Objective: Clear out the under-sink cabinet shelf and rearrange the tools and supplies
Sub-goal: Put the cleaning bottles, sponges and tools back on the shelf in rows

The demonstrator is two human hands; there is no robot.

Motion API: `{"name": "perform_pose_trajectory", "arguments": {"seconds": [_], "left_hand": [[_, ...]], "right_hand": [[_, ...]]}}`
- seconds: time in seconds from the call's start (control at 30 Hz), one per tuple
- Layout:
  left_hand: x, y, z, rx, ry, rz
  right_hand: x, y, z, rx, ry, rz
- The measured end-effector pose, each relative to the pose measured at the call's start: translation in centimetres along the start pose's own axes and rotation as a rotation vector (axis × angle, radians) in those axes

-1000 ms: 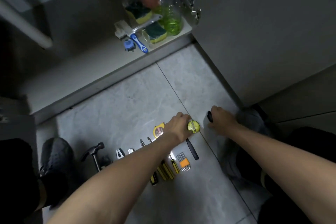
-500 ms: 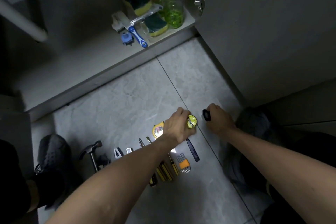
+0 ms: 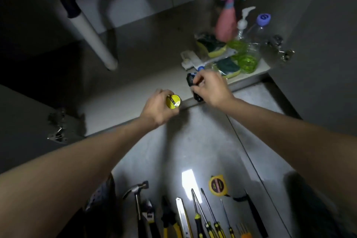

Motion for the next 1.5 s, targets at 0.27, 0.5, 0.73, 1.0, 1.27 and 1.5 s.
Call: {"name": "perform_pose_trajectory", "arguments": {"seconds": [0.27,0.5,0.73,1.0,1.27,1.5], "left_hand": [[8.2,5.8,2.1,0.031,0.009,0.014],[10.4,7.0,0.2,-0.034,0.004,0.013],[11.9,5.6,-0.1,-0.012,-0.006,-0.024],[12.3,3.6,-0.4,-0.064,-0.092,0.016],[4.9,3.2,0.9,-0.095,-0.167,0.036],[-8.6,5.7,-2.5,-0.288,-0.147,0.250]], "right_hand": [[9.6,5.5,-6.2,-0.495,0.088,0.151],[10.7,4.5,-7.2,-0.800,0.024,0.180],[10.7,4.7,-6.7,-0.712,-0.026,0.171],[5.3,1.4,-1.2,-0.347,-0.291,0.148],[-4.1,-2.0,-4.4,-0.230,0.089,0.171],[-14.8,-4.8,-13.1,-0.621,0.682,0.045]]}}
Point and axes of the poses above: each hand's wrist, its own x-axis towards the middle knuckle, its own z-axis out of the back of the hand, y = z × x, the point moved 10 cm from there along x, towards the middle knuckle, and after that the axes turned 6 degrees about -z, right-handed, at the moved point
